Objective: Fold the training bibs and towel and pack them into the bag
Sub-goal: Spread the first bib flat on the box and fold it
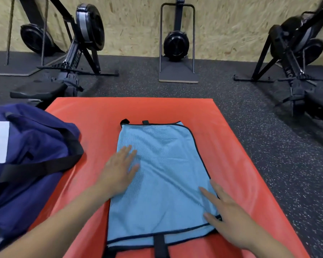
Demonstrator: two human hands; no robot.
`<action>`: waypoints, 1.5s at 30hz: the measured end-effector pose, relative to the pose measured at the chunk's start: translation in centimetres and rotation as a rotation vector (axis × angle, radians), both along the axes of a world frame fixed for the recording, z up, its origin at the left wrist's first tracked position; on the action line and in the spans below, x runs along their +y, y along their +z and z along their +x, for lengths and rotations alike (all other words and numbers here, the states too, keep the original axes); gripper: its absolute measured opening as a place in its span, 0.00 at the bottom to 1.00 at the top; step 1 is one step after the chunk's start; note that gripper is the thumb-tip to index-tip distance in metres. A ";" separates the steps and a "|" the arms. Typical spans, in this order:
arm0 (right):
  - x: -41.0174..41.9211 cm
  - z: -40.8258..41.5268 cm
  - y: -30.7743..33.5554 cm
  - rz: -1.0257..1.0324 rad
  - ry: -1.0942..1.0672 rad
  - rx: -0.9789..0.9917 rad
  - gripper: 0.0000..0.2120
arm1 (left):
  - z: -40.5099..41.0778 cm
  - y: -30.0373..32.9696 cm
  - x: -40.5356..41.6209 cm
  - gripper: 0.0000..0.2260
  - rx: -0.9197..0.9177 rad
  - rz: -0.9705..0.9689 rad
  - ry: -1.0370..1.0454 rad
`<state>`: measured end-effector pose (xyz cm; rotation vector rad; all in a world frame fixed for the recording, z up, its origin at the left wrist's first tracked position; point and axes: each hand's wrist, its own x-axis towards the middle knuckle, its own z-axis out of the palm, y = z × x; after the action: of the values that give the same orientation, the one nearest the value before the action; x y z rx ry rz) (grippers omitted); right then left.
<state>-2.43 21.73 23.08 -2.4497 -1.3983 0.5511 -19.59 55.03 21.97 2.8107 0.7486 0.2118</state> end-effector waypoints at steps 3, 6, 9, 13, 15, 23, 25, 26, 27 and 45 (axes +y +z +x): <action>-0.5 -0.7 -0.2 -0.017 0.022 -0.010 0.32 | -4.9 -0.3 -6.5 0.42 0.070 -0.076 -0.213; -1.4 -2.0 0.1 -0.028 0.025 0.003 0.33 | -9.3 -0.8 -9.6 0.38 0.080 -0.046 -0.288; -2.3 -3.5 0.8 -0.072 0.067 0.014 0.35 | -13.0 -1.2 -10.0 0.36 0.120 -0.043 -0.258; -4.3 -4.9 1.1 -0.040 0.091 0.025 0.32 | -17.2 -0.7 -10.3 0.35 0.142 -0.064 -0.246; -5.8 -5.4 0.7 0.002 0.117 -0.015 0.30 | -19.3 -0.8 -10.3 0.35 0.140 -0.060 -0.238; -12.1 -5.6 -0.1 0.069 0.186 -0.051 0.25 | -24.5 -1.7 -11.7 0.33 0.009 -0.095 -0.165; -12.6 -5.3 0.0 0.086 0.196 -0.028 0.23 | -25.3 -1.3 -11.7 0.33 0.018 -0.103 -0.162; -12.8 -5.1 0.0 0.094 0.202 -0.022 0.22 | -25.7 -1.2 -11.6 0.32 0.024 -0.102 -0.165; -12.9 -5.0 0.0 0.104 0.211 -0.019 0.22 | -26.0 -1.1 -11.5 0.30 0.026 -0.103 -0.168; -8.3 -4.5 -1.3 0.292 0.305 -0.196 0.19 | -22.6 0.7 -11.2 0.23 -0.046 0.090 -0.349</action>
<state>-6.93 13.46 21.83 -2.1187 -1.8037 0.1505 -42.23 43.82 22.67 2.9495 0.2353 0.2525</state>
